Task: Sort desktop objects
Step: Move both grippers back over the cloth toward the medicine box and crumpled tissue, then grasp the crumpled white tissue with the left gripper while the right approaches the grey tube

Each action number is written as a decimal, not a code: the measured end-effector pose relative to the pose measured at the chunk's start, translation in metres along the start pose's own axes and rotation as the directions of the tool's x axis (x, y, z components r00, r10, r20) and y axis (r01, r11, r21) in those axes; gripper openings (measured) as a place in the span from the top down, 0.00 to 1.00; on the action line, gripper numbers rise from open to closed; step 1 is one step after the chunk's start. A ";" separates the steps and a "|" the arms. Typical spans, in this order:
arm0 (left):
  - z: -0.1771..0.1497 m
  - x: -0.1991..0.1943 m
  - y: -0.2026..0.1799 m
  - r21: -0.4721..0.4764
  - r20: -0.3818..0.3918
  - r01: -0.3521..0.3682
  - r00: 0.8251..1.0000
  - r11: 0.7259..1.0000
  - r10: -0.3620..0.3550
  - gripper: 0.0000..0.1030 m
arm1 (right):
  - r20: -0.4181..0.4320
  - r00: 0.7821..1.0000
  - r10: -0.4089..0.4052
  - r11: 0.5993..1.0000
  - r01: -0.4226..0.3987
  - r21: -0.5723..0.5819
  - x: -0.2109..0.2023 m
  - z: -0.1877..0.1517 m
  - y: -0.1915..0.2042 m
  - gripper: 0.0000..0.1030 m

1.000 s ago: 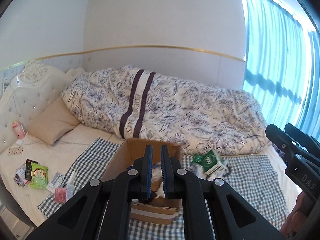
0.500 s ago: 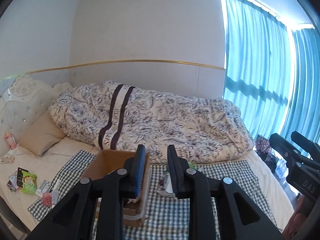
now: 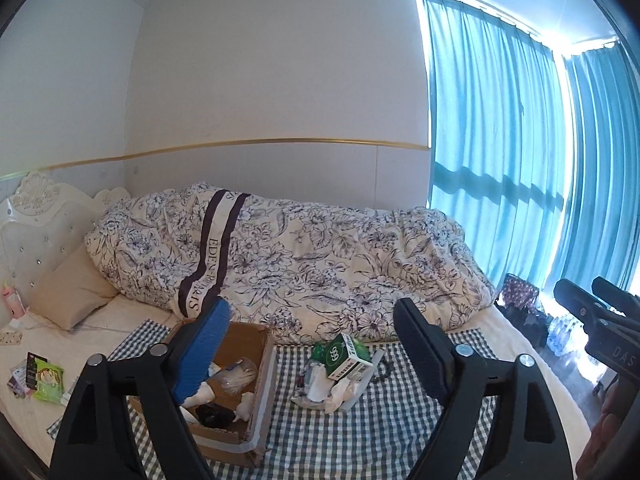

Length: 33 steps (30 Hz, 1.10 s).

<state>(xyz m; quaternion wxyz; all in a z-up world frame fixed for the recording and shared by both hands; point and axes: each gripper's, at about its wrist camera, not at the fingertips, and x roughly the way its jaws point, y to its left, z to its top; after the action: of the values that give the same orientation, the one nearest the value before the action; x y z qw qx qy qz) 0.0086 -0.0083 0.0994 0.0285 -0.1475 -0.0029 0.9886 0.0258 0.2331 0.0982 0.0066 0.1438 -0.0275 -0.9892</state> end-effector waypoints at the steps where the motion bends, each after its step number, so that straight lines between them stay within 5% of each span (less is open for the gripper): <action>1: 0.000 0.001 -0.001 0.001 0.003 0.001 1.000 1.000 -0.001 0.07 | -0.003 1.000 -0.001 1.000 0.001 0.001 0.000 0.000 -0.001 0.08; 7: -0.011 0.011 -0.005 0.026 0.037 0.028 0.999 0.999 -0.029 0.00 | -0.031 1.000 0.000 1.000 0.000 0.000 0.011 -0.004 -0.006 0.07; 24: -0.058 0.083 -0.016 0.051 -0.113 0.069 0.992 0.996 -0.063 0.00 | -0.165 0.986 0.021 1.000 -0.021 -0.001 0.085 -0.035 -0.014 0.06; 33: -0.099 0.126 -0.040 0.104 -0.190 0.171 0.970 0.980 -0.149 0.00 | -0.262 0.965 -0.002 0.999 -0.007 -0.033 0.141 -0.062 -0.015 0.06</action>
<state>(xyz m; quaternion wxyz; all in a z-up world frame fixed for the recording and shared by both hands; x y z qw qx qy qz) -0.0806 0.0387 -0.0314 0.1171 -0.2341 0.0468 0.9640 -0.0915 0.2423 -0.0016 0.0137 0.2729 -0.0098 -0.9619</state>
